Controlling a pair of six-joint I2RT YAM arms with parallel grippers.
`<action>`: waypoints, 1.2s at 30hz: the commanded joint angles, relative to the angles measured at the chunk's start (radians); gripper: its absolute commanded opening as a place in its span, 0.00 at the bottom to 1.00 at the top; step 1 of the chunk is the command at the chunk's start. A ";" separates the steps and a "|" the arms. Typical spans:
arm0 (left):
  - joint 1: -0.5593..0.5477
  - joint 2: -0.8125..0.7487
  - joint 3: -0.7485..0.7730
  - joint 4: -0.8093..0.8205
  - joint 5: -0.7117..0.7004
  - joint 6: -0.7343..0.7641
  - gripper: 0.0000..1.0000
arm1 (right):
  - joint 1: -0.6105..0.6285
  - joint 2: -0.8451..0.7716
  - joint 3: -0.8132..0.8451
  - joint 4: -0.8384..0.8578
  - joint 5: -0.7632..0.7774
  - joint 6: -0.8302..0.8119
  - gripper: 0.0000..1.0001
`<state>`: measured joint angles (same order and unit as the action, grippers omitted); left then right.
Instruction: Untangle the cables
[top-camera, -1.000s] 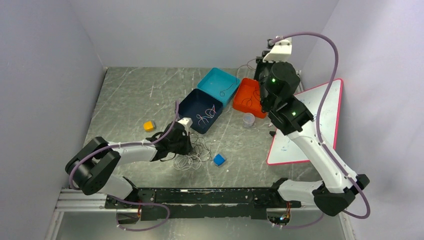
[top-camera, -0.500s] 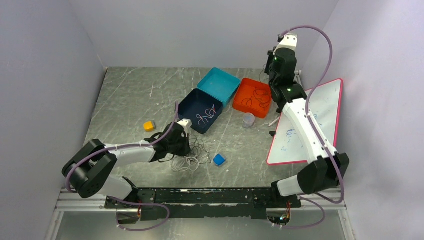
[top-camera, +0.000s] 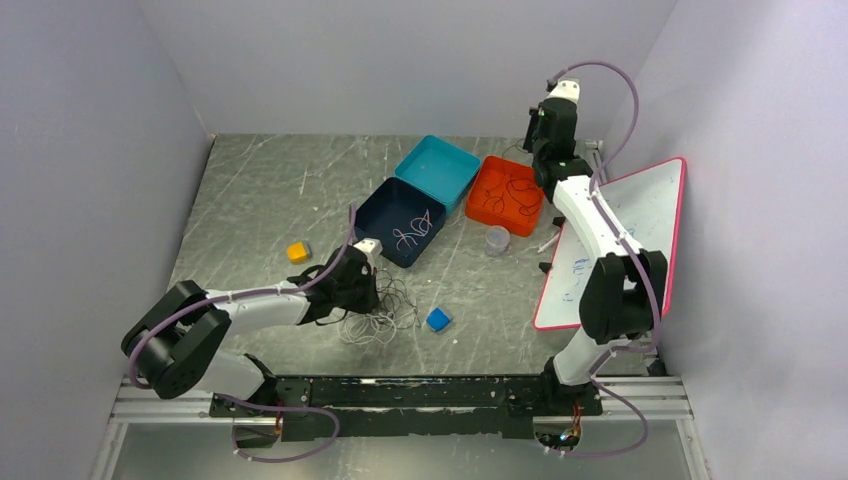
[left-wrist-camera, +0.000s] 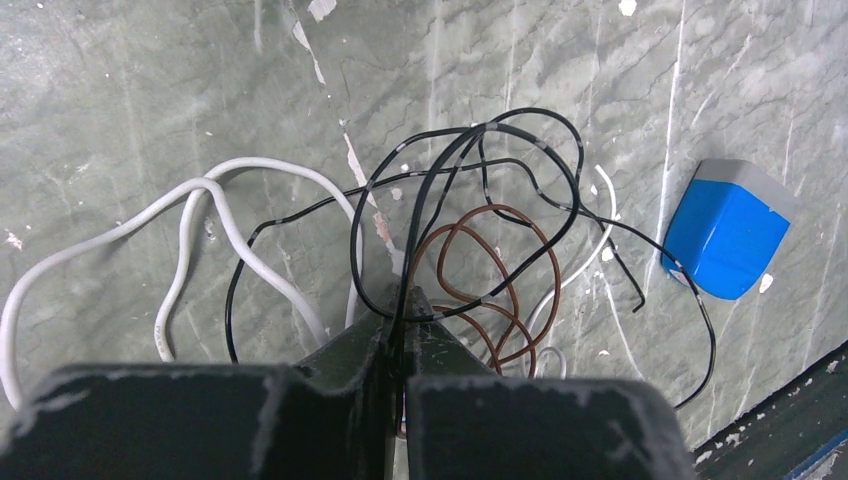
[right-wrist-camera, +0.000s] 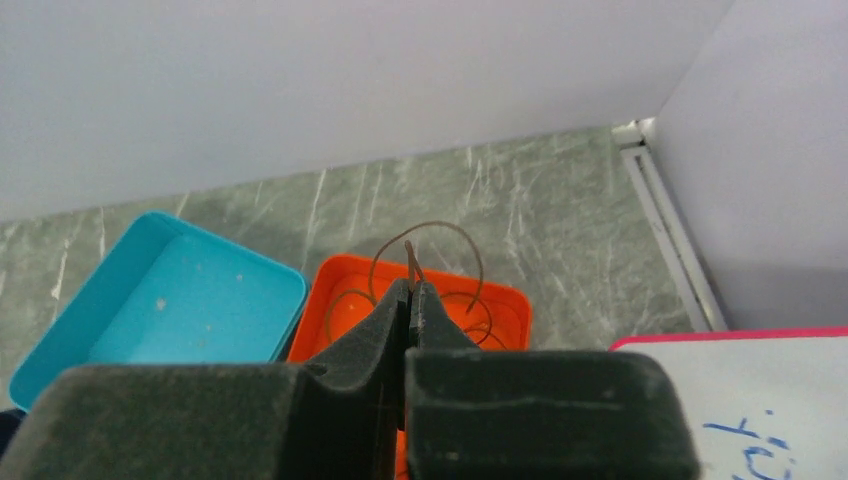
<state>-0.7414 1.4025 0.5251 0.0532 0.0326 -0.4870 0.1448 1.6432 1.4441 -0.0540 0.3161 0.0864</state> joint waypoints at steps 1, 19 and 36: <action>-0.006 -0.033 0.018 -0.040 -0.024 0.004 0.07 | -0.008 0.043 -0.040 0.045 -0.055 0.031 0.00; -0.007 -0.043 0.007 -0.055 -0.052 -0.017 0.07 | -0.025 0.201 -0.070 -0.086 -0.175 0.102 0.00; -0.006 -0.020 0.012 -0.051 -0.040 -0.029 0.07 | -0.050 0.209 -0.104 -0.136 -0.062 0.057 0.00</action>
<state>-0.7414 1.3766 0.5247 0.0048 0.0002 -0.5098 0.1036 1.8454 1.3251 -0.1967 0.2832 0.1726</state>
